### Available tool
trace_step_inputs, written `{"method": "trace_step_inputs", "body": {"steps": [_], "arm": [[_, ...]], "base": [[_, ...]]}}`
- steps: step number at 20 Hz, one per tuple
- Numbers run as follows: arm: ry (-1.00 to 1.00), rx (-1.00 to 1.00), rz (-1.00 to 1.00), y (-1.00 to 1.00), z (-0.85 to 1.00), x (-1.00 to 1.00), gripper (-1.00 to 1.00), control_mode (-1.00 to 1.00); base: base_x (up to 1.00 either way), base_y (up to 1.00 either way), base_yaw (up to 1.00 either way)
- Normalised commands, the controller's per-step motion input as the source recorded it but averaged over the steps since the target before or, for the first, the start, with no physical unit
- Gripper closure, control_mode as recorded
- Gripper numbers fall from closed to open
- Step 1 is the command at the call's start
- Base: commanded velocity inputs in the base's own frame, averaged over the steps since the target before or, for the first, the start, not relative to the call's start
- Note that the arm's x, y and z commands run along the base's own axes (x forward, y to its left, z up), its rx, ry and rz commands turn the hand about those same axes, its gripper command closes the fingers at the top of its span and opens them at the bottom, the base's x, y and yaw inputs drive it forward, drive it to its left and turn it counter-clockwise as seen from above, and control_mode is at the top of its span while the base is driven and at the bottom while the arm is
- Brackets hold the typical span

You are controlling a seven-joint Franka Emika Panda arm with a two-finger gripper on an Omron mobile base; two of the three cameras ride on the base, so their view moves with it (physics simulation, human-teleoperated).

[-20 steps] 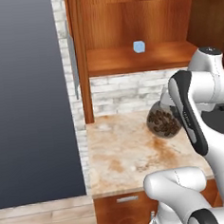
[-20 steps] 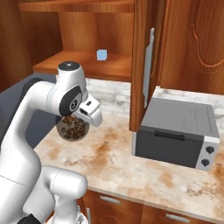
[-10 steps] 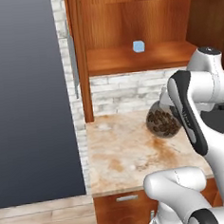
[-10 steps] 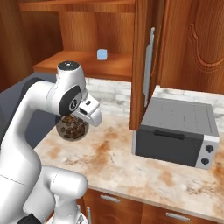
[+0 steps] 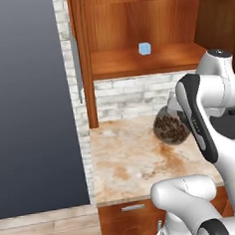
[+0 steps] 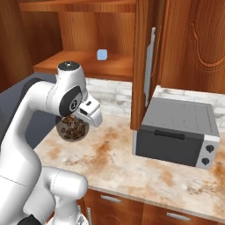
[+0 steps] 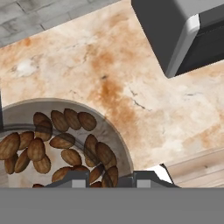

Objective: Pick the jar and candle from the dining table and place them in the open cabinet. Close the cabinet after placing the objects.

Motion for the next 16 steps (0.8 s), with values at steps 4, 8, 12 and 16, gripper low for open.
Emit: {"method": "trace_step_inputs", "body": {"steps": [4, 8, 12, 16], "arm": [[0.00, 0.00, 0.00, 0.00, 0.00, 0.00, 1.00, 1.00], [0.00, 0.00, 0.00, 0.00, 0.00, 0.00, 1.00, -1.00], [0.00, 0.00, 0.00, 0.00, 0.00, 0.00, 1.00, -1.00], [0.00, 0.00, 0.00, 0.00, 0.00, 0.00, 1.00, -1.00]], "base": [[0.00, 0.00, 0.00], [0.00, 0.00, 0.00], [0.00, 0.00, 0.00], [0.00, 0.00, 0.00]]}}
